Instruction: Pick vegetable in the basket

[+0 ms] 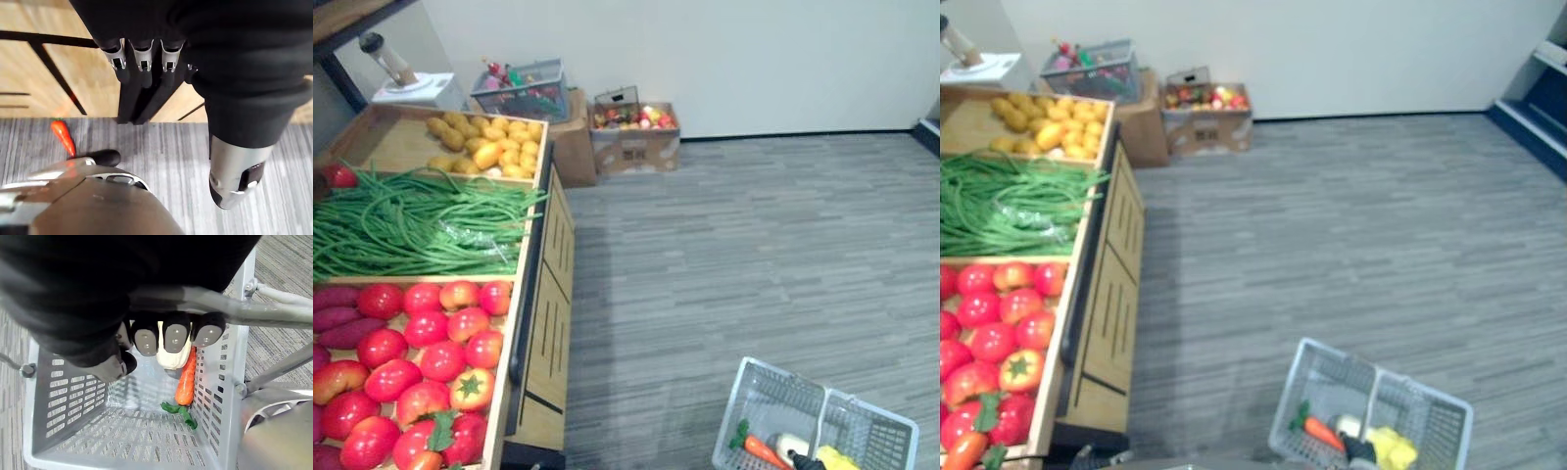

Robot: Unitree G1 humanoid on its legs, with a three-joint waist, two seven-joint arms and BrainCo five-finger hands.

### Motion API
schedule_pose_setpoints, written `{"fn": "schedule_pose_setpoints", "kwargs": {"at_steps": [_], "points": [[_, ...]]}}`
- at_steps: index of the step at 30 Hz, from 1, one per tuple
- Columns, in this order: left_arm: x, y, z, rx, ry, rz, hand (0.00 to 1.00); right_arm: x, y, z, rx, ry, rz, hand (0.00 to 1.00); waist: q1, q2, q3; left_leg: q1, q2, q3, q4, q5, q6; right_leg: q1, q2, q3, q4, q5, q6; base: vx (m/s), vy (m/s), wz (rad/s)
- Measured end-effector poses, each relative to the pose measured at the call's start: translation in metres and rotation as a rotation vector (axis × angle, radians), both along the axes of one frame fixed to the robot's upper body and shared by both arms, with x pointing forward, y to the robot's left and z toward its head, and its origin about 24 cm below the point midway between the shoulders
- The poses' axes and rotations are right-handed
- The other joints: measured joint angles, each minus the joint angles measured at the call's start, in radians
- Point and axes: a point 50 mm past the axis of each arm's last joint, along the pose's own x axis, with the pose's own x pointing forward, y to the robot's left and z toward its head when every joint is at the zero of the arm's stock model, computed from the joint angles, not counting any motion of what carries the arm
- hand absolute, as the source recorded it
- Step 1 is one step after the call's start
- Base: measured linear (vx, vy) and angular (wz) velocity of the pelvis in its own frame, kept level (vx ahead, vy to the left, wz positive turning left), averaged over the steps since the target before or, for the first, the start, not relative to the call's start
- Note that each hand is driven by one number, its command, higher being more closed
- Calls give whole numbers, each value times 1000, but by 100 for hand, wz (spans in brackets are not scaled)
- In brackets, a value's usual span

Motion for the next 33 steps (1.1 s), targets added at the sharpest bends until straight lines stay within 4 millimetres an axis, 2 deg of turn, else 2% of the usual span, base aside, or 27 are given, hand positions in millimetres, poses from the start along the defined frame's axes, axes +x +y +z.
{"fn": "schedule_pose_setpoints", "kwargs": {"at_steps": [5, 14, 20, 33], "points": [[-8, -1, -2, -46, 9, 75, 0, -9, 2, -3, 35, 24, -36, 100, -2, 4, -4, 32, -3, -8, -20, 0, 0, 46, 3, -18, -24, 2, -1, 83, -5, 5], [-11, -1, -4, -68, 21, 94, 0, -19, 1, -6, 76, 24, -180, 100, -2, 1, -6, 51, -9, -8, -21, -1, -1, 72, -1, -27, -38, 1, -4, 21, -1, 0], [-7, -2, -4, -84, 28, 13, 0, -23, 1, -6, 80, 33, -196, 100, -10, 4, -8, 53, -9, -23, -21, -1, -1, 79, -1, -38, -39, 1, -4, -34, -24, 5], [-3, -11, -4, -111, 49, -171, 0, -26, -8, -5, 52, 48, -160, 100, -16, 27, -19, 52, -8, -31, -20, -1, -1, 79, -1, -40, -38, 3, 1, -17, -8, 1]]}}
